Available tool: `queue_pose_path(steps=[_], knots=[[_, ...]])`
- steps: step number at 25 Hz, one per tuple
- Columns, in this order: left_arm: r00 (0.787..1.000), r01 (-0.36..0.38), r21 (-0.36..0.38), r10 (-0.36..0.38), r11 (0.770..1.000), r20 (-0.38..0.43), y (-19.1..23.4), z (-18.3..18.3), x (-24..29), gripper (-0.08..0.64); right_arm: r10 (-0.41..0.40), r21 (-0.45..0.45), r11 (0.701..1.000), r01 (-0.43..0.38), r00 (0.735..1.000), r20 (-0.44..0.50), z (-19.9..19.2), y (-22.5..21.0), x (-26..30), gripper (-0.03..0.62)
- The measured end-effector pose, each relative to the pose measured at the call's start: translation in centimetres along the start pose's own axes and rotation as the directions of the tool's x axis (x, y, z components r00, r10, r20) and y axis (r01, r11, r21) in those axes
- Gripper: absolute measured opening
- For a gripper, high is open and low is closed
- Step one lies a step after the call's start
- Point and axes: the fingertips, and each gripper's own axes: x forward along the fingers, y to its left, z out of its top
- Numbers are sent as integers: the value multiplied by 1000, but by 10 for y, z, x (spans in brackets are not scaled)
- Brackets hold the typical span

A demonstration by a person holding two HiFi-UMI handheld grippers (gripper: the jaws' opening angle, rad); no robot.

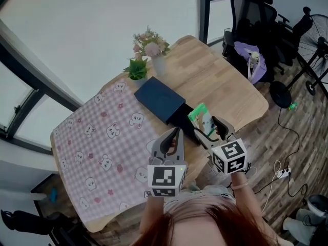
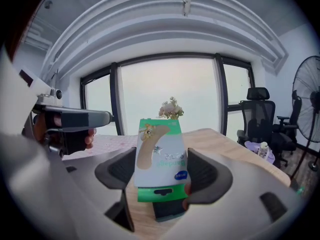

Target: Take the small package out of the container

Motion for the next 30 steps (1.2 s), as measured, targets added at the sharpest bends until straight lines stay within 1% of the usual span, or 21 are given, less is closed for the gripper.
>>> queue_pose_path(steps=[5, 11, 17, 22, 27, 30], knots=[[999, 7, 22, -8, 1000, 33, -29, 21, -20, 17, 21, 34, 999, -24, 997, 73, 17, -3, -36, 318], [998, -19, 49, 15, 999, 66, -47, 41, -39, 17, 40, 29, 999, -44, 989, 141, 38, -4, -68, 318], [993, -17, 70, 9, 997, 120, -79, 62, -64, 17, 67, 58, 995, -80, 977, 204, 48, -2, -105, 318], [990, -30, 75, 20, 997, 138, -89, 67, -77, 17, 65, 59, 995, -82, 969, 240, 53, 0, -127, 318], [987, -56, 85, 42, 995, 155, -122, 76, -105, 17, 71, 51, 995, -89, 957, 282, 57, 4, -175, 318], [986, -53, 74, 41, 996, 162, -119, 75, -106, 17, 65, 47, 995, -83, 951, 302, 61, 7, -178, 318]])
